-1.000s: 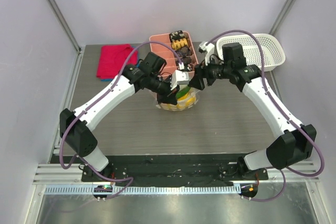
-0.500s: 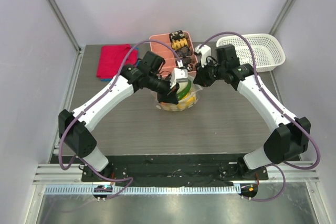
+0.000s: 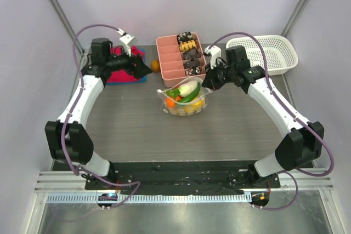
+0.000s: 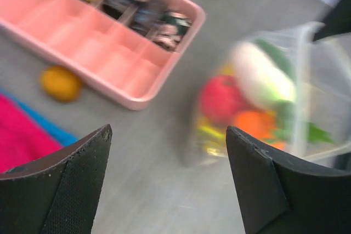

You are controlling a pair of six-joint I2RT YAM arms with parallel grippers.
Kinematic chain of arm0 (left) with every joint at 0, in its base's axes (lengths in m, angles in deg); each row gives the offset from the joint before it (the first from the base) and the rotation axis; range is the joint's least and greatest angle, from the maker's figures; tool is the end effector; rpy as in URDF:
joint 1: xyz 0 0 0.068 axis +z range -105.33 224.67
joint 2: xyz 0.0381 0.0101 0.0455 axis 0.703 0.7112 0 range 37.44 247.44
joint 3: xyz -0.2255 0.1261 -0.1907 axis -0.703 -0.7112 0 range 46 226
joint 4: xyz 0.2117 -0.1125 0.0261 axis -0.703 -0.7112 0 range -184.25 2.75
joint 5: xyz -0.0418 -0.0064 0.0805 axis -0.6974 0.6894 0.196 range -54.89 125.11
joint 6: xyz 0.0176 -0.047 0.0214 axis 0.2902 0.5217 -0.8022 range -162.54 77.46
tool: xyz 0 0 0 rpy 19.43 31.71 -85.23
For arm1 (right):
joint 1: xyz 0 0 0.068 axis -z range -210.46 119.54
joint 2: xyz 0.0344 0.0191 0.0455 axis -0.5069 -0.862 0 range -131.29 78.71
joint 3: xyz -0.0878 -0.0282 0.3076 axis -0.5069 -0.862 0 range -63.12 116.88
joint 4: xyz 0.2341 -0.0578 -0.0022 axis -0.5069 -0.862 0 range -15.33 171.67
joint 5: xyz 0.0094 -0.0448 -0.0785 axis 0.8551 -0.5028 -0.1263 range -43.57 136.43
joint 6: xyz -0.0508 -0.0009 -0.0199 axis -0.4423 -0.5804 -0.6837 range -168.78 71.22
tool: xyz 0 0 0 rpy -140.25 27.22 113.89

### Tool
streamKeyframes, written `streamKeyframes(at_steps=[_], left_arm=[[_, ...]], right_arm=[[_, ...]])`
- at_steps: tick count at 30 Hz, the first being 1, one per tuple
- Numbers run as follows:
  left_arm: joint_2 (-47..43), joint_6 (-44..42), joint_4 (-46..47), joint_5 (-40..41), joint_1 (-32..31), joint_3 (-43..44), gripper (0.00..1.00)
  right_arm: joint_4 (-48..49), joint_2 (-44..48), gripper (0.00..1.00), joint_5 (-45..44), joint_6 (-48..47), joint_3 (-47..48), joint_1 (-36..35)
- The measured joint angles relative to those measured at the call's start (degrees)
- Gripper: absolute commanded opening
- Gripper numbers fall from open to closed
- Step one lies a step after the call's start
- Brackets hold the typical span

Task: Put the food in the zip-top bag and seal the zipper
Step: Pick up the zipper food storage bag at the center of the board, then pick up the fake fruit from the center of the board.

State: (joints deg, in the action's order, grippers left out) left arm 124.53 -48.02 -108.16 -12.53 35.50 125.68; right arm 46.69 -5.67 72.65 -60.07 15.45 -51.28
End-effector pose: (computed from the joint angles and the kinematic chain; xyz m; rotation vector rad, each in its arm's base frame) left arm 0.3116 -0.0777 0.4107 0.7527 1.8545 -0.8912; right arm 0.2730 0.1212 0.3930 -0.8544 2.0992 0.6088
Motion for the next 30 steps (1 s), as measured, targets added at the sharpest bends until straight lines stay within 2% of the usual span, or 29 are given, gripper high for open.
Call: streamKeyframes(at_steps=[3,5,8,11,16,20,30], left_arm=[[4.15,-6.84,1.6,1.09,3.87,1.88,0.91],[10.29,-16.41,-1.4,1.09,3.76,7.08,0.94],[21.38,-28.41,-5.84,1.51,3.17,14.71,0.94],[30.05,-33.68,-6.91,3.02,2.91,18.18,0.93],[39.12,-35.06,-4.59,7.08,2.89,19.74,0.93],[45.94,-34.86,-3.82,9.18,2.89,27.26,0.95],[53.42,-32.0,-1.92,9.7,2.69,37.99,0.95]], right_arm=[[-0.15,0.0,0.01,-0.02,0.76,0.83,0.0],[-0.26,0.0,0.01,-0.07,1.14,1.55,0.0],[-0.35,0.0,0.01,-0.17,1.86,2.6,0.0],[-0.33,-0.02,0.01,-0.17,2.67,3.65,0.04],[-0.46,-0.07,0.01,-0.15,3.67,4.52,0.07],[-0.76,-0.61,0.01,-0.11,4.11,5.38,0.33],[-0.9,-1.73,0.01,0.07,5.2,6.51,0.74]])
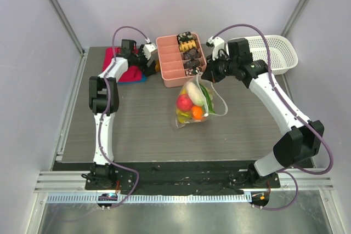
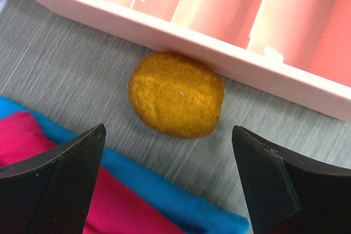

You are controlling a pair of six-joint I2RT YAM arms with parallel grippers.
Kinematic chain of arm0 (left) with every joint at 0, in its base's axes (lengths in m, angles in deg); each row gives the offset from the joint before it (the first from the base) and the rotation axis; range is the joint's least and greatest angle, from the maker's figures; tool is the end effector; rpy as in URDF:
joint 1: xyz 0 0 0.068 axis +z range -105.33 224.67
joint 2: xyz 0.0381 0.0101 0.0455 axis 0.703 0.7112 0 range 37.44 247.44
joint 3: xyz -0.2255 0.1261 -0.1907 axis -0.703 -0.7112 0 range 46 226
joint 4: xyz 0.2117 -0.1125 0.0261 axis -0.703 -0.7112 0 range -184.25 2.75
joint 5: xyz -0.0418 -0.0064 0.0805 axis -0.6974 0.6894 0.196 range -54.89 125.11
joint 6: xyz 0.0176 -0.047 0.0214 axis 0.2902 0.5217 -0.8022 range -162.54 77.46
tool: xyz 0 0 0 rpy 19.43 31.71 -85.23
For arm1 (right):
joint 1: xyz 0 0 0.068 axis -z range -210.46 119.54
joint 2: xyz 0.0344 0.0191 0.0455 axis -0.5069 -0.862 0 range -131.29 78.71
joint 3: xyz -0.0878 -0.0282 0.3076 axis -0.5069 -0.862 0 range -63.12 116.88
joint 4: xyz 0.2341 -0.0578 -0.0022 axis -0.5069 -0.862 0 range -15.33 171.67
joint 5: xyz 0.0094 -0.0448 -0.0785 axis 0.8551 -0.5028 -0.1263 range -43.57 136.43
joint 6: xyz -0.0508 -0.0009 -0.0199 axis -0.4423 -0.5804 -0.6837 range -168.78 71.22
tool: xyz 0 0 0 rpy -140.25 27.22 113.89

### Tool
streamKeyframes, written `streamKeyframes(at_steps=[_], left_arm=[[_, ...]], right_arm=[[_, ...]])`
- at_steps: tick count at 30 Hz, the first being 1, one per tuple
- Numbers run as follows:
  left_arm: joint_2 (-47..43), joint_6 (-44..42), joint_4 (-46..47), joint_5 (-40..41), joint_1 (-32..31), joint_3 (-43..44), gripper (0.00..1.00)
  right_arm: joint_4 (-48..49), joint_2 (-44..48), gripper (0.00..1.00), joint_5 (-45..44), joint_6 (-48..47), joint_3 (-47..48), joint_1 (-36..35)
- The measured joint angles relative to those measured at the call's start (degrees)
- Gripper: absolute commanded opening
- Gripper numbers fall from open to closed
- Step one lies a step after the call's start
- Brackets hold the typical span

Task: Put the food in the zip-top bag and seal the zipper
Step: Pick up the fake fruit from the center of the board.

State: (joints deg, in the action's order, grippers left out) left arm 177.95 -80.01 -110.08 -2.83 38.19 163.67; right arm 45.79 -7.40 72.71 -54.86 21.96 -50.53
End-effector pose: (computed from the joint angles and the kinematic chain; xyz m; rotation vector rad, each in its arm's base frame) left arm 0.5568 -0.0859 0.2081 1.1043 1.9169 -0.4872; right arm 0.2840 0.1211 0.4183 -0.7466 2.0814 0.6426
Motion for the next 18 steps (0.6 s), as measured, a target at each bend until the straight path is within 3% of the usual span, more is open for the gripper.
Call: streamKeyframes(at_steps=[10,18], left_arm=[[5.95,-0.87,-0.74,-1.38,-2.01,7.08,0.95],[8.15,-5.2,-4.85,-1.36,-3.69,12.5,0.72]], right_arm=[[-0.66,-1.03,0.01,0.83,0.7,1.42,0.07],[-1.66,-1.05,0.01,0.92,0.68,1.88,0.07]])
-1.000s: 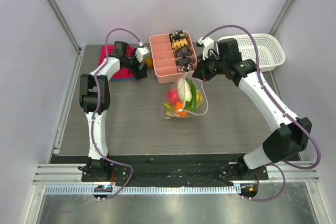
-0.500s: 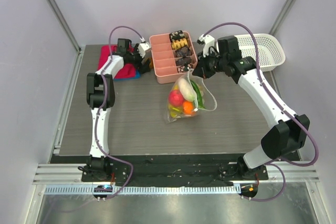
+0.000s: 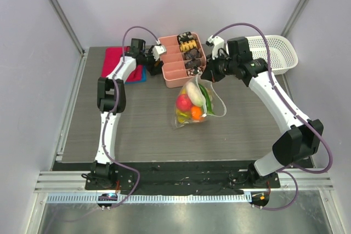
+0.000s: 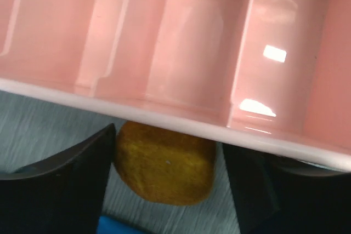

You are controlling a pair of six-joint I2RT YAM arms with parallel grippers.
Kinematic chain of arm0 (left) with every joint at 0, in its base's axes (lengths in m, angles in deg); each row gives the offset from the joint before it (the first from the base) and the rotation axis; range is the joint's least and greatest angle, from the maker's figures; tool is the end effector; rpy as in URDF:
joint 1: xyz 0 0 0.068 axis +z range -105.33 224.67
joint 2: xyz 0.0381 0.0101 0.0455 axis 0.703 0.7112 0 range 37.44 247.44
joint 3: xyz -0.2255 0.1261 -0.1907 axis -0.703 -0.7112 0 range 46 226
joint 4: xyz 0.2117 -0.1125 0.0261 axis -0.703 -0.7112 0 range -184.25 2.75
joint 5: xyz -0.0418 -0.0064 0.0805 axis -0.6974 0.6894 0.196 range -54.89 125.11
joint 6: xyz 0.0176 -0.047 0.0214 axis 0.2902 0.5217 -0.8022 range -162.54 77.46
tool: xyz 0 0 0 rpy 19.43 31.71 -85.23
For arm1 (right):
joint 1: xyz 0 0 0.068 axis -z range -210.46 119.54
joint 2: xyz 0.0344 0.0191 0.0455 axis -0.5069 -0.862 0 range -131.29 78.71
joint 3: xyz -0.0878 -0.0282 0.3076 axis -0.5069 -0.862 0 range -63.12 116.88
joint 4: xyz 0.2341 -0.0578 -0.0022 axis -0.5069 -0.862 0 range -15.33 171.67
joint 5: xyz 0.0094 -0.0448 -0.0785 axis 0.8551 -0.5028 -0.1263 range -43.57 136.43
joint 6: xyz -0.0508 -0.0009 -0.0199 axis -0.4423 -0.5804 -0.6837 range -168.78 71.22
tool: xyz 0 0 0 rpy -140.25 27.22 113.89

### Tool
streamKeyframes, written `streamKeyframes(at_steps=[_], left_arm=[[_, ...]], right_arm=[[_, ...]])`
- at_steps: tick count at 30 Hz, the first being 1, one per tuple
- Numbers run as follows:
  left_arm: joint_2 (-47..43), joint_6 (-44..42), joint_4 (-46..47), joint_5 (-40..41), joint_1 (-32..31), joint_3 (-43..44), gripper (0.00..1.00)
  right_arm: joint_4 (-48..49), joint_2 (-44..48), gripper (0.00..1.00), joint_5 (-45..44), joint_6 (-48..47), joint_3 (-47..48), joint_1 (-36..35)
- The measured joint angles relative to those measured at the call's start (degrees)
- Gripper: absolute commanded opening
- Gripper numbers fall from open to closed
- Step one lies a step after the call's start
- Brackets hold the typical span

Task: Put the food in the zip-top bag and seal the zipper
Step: Pick up the fake fruit from the center of the board, then place the fake fruit in the zipper food storage bag.

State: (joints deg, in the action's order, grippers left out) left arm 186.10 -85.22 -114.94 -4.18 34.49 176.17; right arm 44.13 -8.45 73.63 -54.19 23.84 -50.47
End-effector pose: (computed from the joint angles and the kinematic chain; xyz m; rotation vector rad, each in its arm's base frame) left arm 0.5761 -0.1270 0.1890 1.2536 1.8173 -0.5029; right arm 0.2875 0.1226 0.4208 -0.7422 2.0978 0.6681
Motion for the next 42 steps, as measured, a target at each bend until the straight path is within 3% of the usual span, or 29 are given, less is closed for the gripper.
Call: streamKeyframes(at_steps=[5,13,20,26,29,33,37,42], left_arm=[[-0.81,-3.69,-2.99,-0.81,0.07,-1.9,0.56],[-9.94,-5.88,-11.91,-5.05,1.14,-13.66,0.35],[-25.09,-3.56,-18.27,-10.8,1.68,-24.48,0.32],[-47.1,11.3,-12.92,-15.8,0.35,-35.6,0.34],[-60.17,20.68,-7.04,-14.75,-5.03,-40.85,0.34],[-69.18,28.41,-1.01,-11.08,-16.9,-42.25,0.33],[-69.22,31.36,1.18,-7.26,-25.62,-41.66,0.34],[-63.43,29.81,0.31,-3.3,-30.47,-41.24,0.36]], right_arm=[[-0.94,0.02,0.01,0.33,-0.02,0.35,-0.02],[-5.05,0.17,0.01,-0.55,2.4,1.97,-3.32],[-8.72,1.33,0.01,-4.26,7.58,1.97,-6.82],[-10.12,2.03,0.01,-7.13,11.02,1.97,-6.75],[-10.8,2.03,0.01,-7.91,13.35,1.97,-6.78],[-11.26,2.03,0.01,-8.28,16.52,1.97,-6.78],[-11.43,2.03,0.01,-8.61,18.34,1.97,-6.78],[-11.45,2.03,0.01,-8.68,19.34,1.97,-6.75]])
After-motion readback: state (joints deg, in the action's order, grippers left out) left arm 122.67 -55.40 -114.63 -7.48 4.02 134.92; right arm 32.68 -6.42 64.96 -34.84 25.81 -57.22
